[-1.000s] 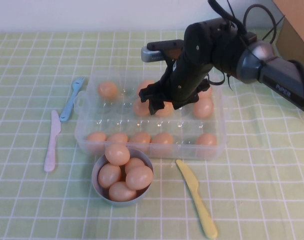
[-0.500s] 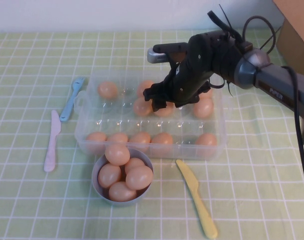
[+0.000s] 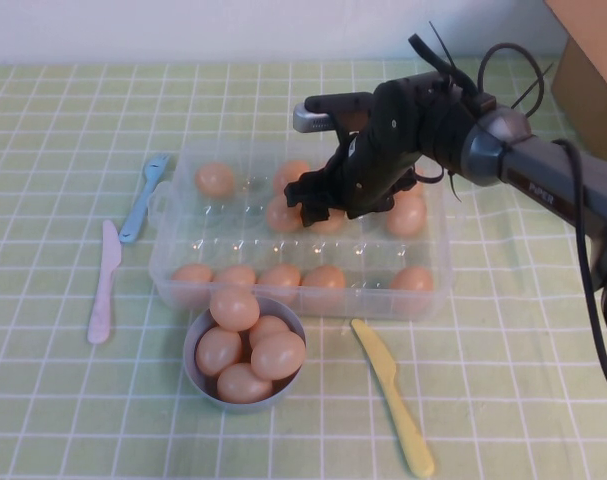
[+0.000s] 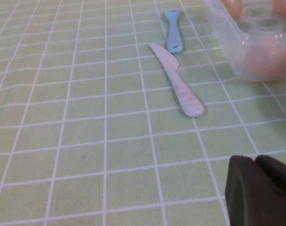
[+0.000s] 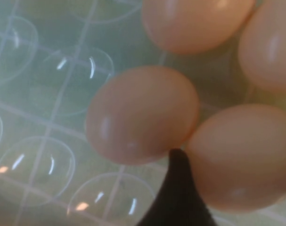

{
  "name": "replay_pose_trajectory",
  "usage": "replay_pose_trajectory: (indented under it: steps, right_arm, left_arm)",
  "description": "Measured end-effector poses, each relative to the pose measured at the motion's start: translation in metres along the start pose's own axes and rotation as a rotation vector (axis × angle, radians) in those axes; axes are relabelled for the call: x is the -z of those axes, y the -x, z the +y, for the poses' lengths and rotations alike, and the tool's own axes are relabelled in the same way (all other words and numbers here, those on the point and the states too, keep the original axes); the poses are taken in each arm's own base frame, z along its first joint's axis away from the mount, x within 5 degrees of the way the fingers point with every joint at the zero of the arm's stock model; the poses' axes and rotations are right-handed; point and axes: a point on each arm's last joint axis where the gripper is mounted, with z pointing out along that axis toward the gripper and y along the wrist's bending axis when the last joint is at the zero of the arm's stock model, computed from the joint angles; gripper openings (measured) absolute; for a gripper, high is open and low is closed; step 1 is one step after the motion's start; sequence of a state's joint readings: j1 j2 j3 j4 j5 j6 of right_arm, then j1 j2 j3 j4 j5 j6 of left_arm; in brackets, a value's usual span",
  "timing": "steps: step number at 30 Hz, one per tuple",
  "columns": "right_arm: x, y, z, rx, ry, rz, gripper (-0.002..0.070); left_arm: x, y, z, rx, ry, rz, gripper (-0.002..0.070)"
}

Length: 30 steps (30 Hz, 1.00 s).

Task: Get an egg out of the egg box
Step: Pick up the egg from the plastic box

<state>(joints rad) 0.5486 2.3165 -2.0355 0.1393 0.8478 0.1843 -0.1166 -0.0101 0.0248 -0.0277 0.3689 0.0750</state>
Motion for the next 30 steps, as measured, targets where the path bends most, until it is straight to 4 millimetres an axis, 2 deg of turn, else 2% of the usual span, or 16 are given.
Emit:
replay_pose_trajectory:
  steps: [25,28,30]
  right_arm:
    - [-0.002,0.001,0.0,-0.002,0.003,-0.01,0.0419]
    - [0.006,0.001,0.001,0.0,0.001,0.006,0.0417]
    - [0.018,0.002,0.003,0.004,0.001,0.013,0.0417]
  left_arm:
    - [0.0,0.0,0.0,0.0,0.0,0.0,-0.0003]
    - [0.0,0.0,0.0,0.0,0.0,0.0,-0.0003]
    - [0.0,0.0,0.0,0.0,0.0,0.0,-0.0003]
